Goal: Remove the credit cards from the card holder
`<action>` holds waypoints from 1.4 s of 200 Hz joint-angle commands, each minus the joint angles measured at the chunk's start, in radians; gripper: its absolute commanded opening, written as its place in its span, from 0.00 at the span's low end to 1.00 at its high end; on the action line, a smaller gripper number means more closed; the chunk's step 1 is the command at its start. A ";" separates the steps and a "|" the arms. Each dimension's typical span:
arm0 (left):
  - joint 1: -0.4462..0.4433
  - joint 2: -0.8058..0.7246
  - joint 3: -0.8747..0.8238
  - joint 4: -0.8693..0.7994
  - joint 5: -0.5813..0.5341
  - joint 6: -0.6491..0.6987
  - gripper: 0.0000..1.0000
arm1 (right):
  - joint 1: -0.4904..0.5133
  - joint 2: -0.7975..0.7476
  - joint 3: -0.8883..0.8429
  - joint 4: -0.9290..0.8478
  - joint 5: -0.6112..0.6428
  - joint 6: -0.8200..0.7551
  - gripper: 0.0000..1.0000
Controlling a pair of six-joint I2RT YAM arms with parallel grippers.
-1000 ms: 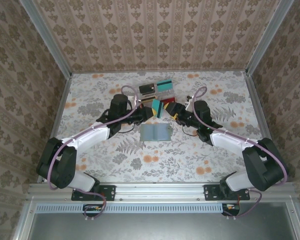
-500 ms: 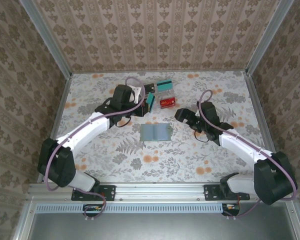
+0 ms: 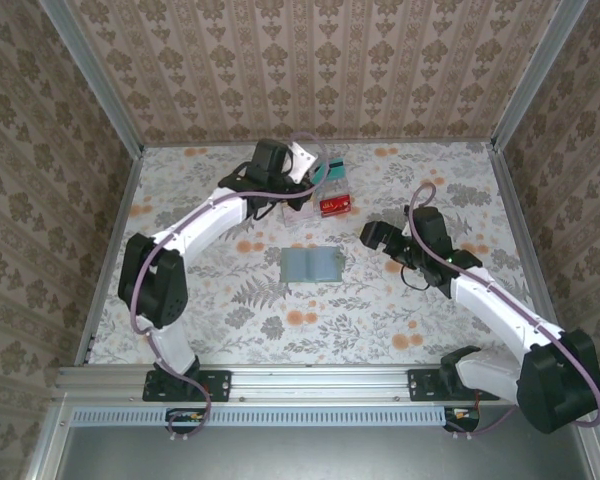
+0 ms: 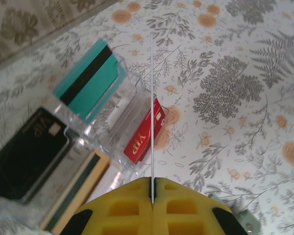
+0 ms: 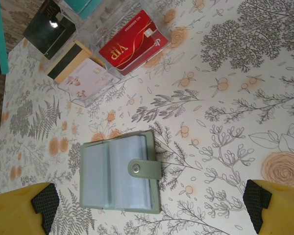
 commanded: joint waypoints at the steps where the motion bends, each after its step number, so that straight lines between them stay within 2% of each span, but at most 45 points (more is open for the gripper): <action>1: -0.003 0.044 0.099 -0.061 0.040 0.261 0.00 | -0.008 -0.025 -0.010 -0.039 0.004 -0.021 1.00; 43: 0.011 0.160 0.281 -0.162 0.053 0.501 0.00 | -0.008 0.012 -0.011 0.002 -0.051 0.023 1.00; 73: 0.058 0.261 0.438 -0.213 0.140 0.587 0.00 | 0.007 0.053 0.003 0.019 -0.072 0.058 1.00; 121: 0.115 0.385 0.579 -0.256 0.255 0.705 0.00 | 0.033 0.101 0.053 -0.010 -0.056 0.109 1.00; 190: 0.127 0.484 0.675 -0.294 0.307 0.771 0.00 | 0.082 0.142 0.108 -0.036 -0.018 0.157 1.00; 280: 0.128 0.562 0.713 -0.306 0.228 0.792 0.00 | 0.094 0.148 0.131 -0.049 -0.014 0.152 1.00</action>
